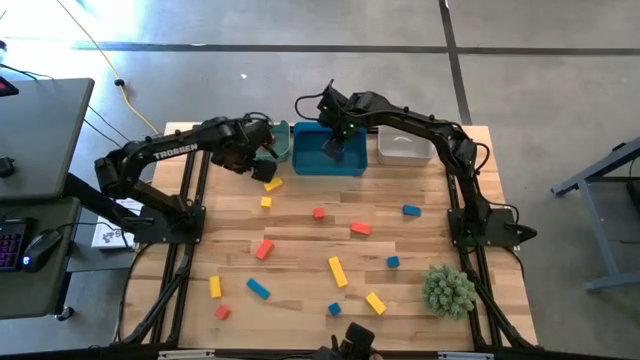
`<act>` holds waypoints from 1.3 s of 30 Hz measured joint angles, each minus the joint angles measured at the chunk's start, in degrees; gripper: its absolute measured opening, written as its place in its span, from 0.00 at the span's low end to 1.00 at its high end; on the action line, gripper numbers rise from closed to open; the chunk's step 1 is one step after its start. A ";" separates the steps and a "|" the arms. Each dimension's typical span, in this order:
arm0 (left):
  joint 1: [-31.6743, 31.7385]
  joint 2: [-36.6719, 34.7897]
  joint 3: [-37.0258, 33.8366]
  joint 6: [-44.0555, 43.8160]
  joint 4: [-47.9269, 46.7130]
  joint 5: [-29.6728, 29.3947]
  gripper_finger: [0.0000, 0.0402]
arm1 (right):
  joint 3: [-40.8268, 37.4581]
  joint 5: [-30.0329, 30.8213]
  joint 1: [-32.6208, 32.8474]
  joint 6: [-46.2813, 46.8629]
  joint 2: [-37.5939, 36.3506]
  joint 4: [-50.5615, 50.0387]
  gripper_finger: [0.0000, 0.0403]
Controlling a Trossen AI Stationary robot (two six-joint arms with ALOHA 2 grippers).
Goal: Sort & place blocks by color
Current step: Put the yellow block into the white bin
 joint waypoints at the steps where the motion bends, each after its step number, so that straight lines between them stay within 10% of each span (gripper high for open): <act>1: -0.62 0.00 -0.63 -1.45 0.30 0.04 0.60 | 0.00 0.00 0.00 -0.37 -0.01 -0.29 0.47; 39: -14.49 8.44 -13.24 -25.67 22.38 -3.20 0.60 | 0.00 0.00 0.00 -2.70 -0.01 -0.85 0.47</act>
